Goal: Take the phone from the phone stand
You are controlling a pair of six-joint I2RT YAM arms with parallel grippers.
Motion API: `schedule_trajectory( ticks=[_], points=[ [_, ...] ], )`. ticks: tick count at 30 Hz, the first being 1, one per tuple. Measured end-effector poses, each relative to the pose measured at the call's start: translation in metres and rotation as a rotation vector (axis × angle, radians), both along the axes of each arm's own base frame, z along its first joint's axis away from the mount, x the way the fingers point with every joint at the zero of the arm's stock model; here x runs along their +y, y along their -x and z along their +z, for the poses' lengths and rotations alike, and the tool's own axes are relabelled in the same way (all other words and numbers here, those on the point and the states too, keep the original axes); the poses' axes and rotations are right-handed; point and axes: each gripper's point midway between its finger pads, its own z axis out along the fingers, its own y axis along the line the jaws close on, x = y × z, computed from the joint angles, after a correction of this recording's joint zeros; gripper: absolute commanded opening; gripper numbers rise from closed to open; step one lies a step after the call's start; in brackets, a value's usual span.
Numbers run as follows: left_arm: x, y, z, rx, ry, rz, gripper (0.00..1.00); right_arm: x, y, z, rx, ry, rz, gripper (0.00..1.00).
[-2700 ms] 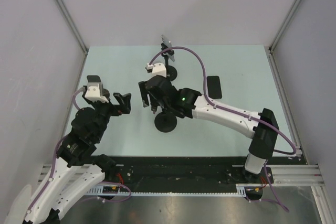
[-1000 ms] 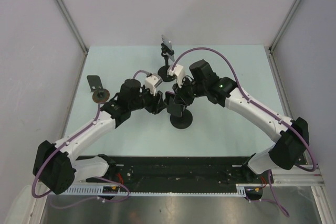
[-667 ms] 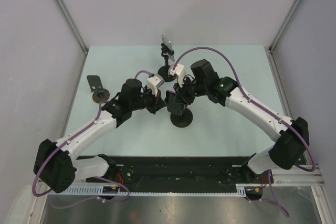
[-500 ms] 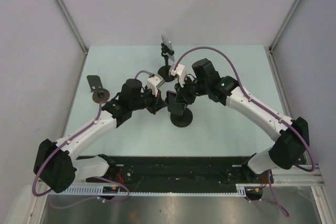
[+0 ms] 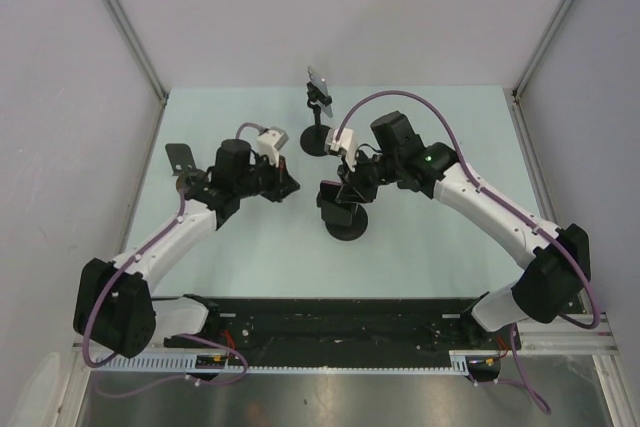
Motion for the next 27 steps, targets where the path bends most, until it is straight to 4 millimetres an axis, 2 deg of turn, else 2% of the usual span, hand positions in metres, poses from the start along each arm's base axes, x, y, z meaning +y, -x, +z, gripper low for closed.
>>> schedule_trajectory(
  ticks=[3,5,6,8,9,14,19,23,27],
  points=[
    [0.026,-0.023,-0.006,0.005,-0.024,0.117,0.01,0.000,0.010,0.000,0.021,-0.002,0.041,0.00],
    [0.027,-0.025,-0.004,-0.004,-0.024,0.124,0.21,-0.001,0.012,0.000,0.024,-0.002,0.043,0.00],
    [0.025,-0.023,-0.002,-0.010,-0.021,0.113,0.37,-0.001,0.013,0.000,0.025,-0.001,0.043,0.00],
    [0.023,-0.019,0.004,-0.037,-0.017,0.084,0.51,-0.002,0.013,0.001,0.026,0.000,0.040,0.00],
    [0.022,-0.016,0.008,-0.054,-0.009,0.067,0.61,-0.002,0.012,0.001,0.025,0.001,0.036,0.00],
    [0.023,0.007,0.032,-0.186,0.013,-0.004,0.82,-0.003,0.010,0.000,0.027,0.007,0.012,0.00],
    [0.007,0.030,0.043,-0.312,0.044,-0.079,0.88,-0.002,0.009,0.001,0.034,0.009,-0.014,0.00],
    [-0.002,0.042,0.029,-0.349,0.088,-0.066,0.87,-0.002,0.008,0.001,0.034,0.003,-0.035,0.00],
    [-0.003,0.042,0.017,-0.364,0.103,-0.018,0.84,-0.003,0.009,0.001,0.035,-0.005,-0.051,0.00]
  ],
)
